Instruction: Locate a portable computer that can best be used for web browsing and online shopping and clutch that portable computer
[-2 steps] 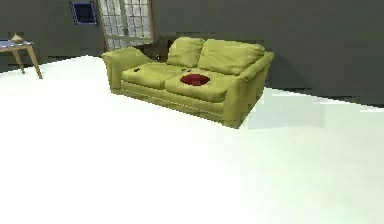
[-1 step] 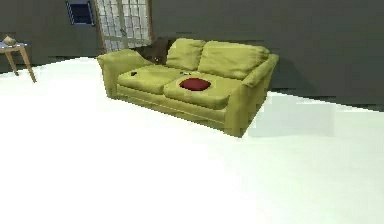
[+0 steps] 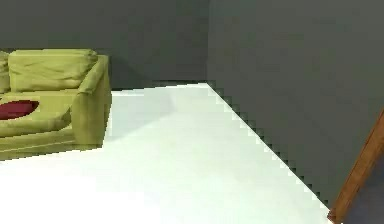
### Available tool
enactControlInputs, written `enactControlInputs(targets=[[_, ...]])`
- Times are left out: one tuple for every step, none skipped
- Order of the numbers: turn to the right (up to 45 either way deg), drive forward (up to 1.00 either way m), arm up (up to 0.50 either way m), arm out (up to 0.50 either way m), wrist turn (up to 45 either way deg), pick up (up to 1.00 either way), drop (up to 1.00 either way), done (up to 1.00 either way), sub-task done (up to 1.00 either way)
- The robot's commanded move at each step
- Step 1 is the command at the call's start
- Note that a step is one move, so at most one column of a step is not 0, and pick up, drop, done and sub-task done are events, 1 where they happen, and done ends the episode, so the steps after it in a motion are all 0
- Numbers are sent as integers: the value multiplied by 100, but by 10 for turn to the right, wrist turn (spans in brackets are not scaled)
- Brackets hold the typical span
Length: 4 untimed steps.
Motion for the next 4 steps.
enactControlInputs(targets=[[450, 0, 0, 0, 0, 0, 0, 0, 0], [300, 0, 0, 0, 0, 0, 0, 0, 0], [0, 15, 0, 0, 0, 0, 0, 0, 0], [-450, 0, 0, 0, 0, 0, 0, 0, 0]])
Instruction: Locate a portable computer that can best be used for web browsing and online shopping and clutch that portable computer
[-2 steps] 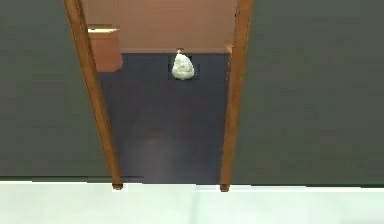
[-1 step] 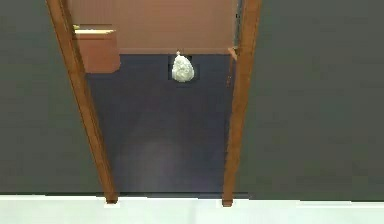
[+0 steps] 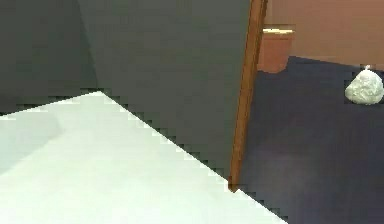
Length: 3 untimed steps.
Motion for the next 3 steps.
enactControlInputs(targets=[[-360, 0, 0, 0, 0, 0, 0, 0, 0], [0, 10, 0, 0, 0, 0, 0, 0, 0], [-450, 0, 0, 0, 0, 0, 0, 0, 0]])
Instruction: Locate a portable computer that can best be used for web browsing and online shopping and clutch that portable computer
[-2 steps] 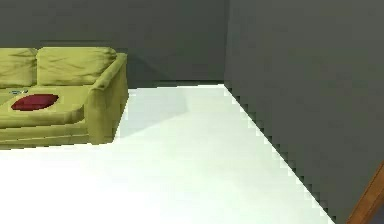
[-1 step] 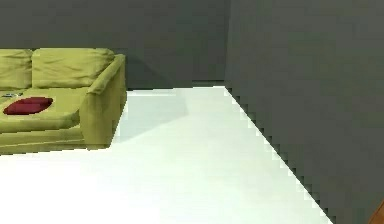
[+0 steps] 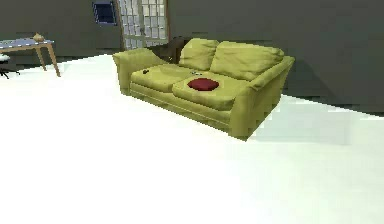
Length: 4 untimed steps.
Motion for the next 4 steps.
enactControlInputs(targets=[[-60, 0, 0, 0, 0, 0, 0, 0, 0], [0, 45, 0, 0, 0, 0, 0, 0, 0], [-450, 0, 0, 0, 0, 0, 0, 0, 0], [0, 100, 0, 0, 0, 0, 0, 0, 0]])
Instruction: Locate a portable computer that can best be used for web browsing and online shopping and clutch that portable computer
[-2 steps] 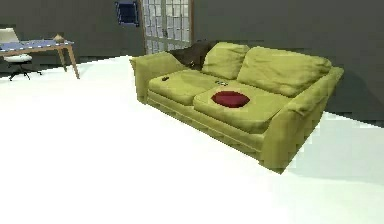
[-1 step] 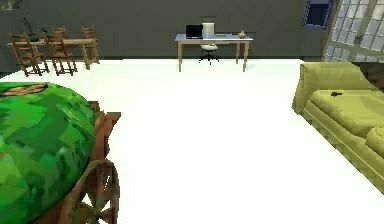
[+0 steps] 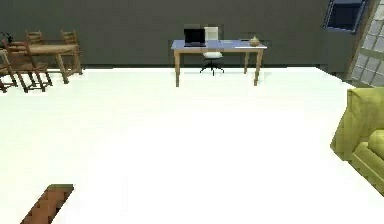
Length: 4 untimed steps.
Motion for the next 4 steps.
enactControlInputs(targets=[[0, 65, 0, 0, 0, 0, 0, 0, 0], [-150, 0, 0, 0, 0, 0, 0, 0, 0], [0, 100, 0, 0, 0, 0, 0, 0, 0], [0, 100, 0, 0, 0, 0, 0, 0, 0]])
